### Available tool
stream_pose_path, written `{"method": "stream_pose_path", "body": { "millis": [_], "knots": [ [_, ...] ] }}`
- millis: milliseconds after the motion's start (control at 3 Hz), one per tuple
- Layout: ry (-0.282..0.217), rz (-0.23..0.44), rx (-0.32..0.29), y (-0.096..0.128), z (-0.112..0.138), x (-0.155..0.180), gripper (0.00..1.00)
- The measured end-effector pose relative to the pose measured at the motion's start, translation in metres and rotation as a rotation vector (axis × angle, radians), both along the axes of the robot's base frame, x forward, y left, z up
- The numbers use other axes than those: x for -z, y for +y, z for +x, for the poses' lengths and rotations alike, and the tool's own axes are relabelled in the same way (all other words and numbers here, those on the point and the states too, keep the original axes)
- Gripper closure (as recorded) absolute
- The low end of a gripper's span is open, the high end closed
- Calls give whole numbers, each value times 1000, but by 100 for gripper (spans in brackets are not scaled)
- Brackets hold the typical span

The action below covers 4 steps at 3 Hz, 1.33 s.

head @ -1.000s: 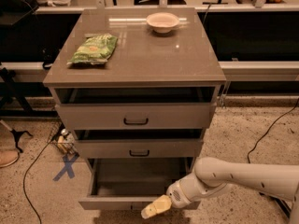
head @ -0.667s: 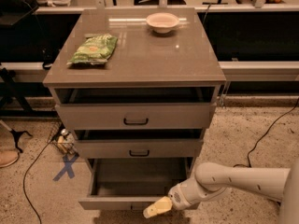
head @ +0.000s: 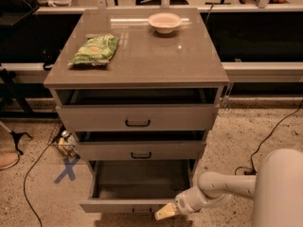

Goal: Close bottom drawer

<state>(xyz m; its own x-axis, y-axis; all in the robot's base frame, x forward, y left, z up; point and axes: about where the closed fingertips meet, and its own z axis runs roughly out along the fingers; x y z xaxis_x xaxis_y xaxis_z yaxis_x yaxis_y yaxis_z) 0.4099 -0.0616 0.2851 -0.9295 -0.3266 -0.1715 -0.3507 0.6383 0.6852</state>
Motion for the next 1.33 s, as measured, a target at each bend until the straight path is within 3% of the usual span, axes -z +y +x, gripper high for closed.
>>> {"method": "stream_pose_path", "body": {
  "millis": [333,667,1000,1333],
  "knots": [
    [35,-5,41,-14,0,38,63],
    [35,-21,89,-25,4,70,87],
    [10,-40,148,-33,16,100,100],
    [-46,-59,217,-35,38,121,100]
  ]
}}
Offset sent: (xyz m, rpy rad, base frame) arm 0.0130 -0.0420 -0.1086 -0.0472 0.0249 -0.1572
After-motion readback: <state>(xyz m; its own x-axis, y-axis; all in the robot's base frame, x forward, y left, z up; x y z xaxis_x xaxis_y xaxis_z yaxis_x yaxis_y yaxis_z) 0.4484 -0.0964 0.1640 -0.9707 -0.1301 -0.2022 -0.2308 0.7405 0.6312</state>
